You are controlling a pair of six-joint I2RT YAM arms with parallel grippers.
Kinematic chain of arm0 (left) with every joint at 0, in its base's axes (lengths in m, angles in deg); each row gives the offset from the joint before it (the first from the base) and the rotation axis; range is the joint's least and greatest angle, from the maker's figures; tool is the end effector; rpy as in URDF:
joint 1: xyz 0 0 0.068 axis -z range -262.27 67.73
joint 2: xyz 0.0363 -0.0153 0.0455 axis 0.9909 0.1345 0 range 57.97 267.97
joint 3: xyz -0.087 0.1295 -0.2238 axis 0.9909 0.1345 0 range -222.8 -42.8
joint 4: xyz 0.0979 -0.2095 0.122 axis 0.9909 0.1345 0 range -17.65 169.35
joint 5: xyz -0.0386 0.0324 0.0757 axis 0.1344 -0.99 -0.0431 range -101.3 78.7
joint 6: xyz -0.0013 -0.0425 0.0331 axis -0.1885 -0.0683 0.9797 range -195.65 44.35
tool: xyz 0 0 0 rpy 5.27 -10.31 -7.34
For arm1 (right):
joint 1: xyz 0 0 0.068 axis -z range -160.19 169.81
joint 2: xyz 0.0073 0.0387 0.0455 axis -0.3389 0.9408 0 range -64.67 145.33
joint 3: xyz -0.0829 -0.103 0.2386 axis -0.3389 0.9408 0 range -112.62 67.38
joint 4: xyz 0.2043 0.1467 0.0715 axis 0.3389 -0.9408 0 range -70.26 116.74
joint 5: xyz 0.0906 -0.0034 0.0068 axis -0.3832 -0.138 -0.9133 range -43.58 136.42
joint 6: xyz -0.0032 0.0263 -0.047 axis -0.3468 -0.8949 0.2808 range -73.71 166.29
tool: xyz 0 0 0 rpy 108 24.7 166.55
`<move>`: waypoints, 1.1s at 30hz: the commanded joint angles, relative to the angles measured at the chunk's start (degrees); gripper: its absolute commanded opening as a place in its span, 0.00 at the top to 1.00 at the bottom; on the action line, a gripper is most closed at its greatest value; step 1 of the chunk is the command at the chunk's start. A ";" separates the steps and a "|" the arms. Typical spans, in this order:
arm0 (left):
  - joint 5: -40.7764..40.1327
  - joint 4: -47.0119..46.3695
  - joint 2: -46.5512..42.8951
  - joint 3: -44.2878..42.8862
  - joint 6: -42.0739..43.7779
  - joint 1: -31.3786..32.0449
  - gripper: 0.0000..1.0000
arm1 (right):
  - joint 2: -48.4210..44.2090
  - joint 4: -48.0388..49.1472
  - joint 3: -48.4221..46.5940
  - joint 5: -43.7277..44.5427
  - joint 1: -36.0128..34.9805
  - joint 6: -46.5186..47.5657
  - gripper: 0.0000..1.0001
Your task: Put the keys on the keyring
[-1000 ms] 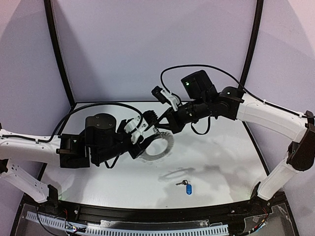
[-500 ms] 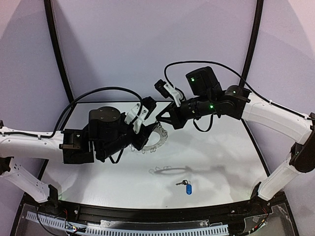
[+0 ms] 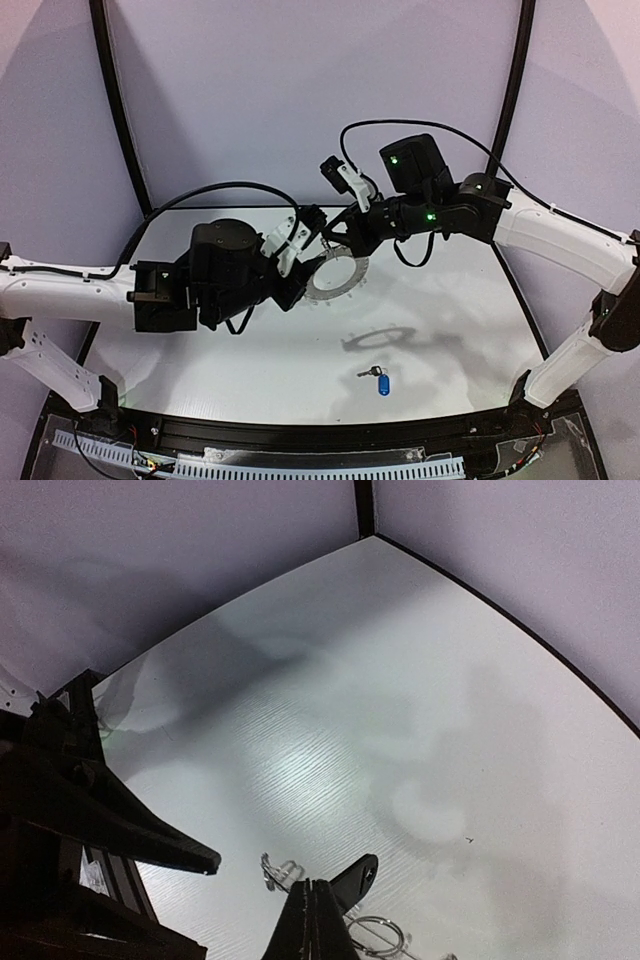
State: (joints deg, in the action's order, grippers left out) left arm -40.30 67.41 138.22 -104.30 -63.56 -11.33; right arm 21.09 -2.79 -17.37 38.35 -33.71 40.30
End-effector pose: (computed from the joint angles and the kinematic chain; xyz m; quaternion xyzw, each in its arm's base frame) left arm 0.1237 -0.3051 0.3267 0.3893 0.6729 -0.1219 0.6171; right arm 0.1985 0.2769 0.3768 -0.3811 0.7787 0.2985 0.3991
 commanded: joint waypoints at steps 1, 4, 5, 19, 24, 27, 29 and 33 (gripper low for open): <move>0.59 0.56 1.98 -2.57 1.06 0.25 0.63 | -1.48 3.10 -0.33 1.82 -0.45 -2.34 1.00; 0.11 0.59 3.15 -3.43 1.36 0.25 0.65 | -1.48 3.46 -0.31 1.67 -0.44 -3.04 1.00; -0.07 0.64 3.56 -3.68 1.41 0.25 0.65 | -1.48 3.63 -0.26 1.67 -0.43 -3.21 1.00; -7.21 -2.35 7.68 -5.48 4.73 0.25 0.75 | -2.86 4.87 1.09 0.57 -0.87 -4.24 1.00; -7.58 -2.70 8.17 -5.42 5.76 0.25 0.76 | -3.13 4.53 0.99 0.71 -0.84 -4.04 1.00; -7.93 -2.34 8.00 -5.17 5.87 0.25 0.76 | -3.23 3.97 0.84 1.19 -0.89 -3.70 1.00; -8.56 -2.27 7.77 -4.95 5.74 0.25 0.76 | -3.24 3.89 0.74 0.76 -0.85 -3.58 1.00; -9.62 -2.65 7.55 -4.78 5.33 0.25 0.78 | -3.15 4.04 1.08 -0.31 -0.87 -3.90 1.00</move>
State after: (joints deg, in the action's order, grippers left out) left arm -48.10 65.30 146.31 -108.45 -58.48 -11.33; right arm 19.56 -1.09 -16.69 38.75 -34.03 36.59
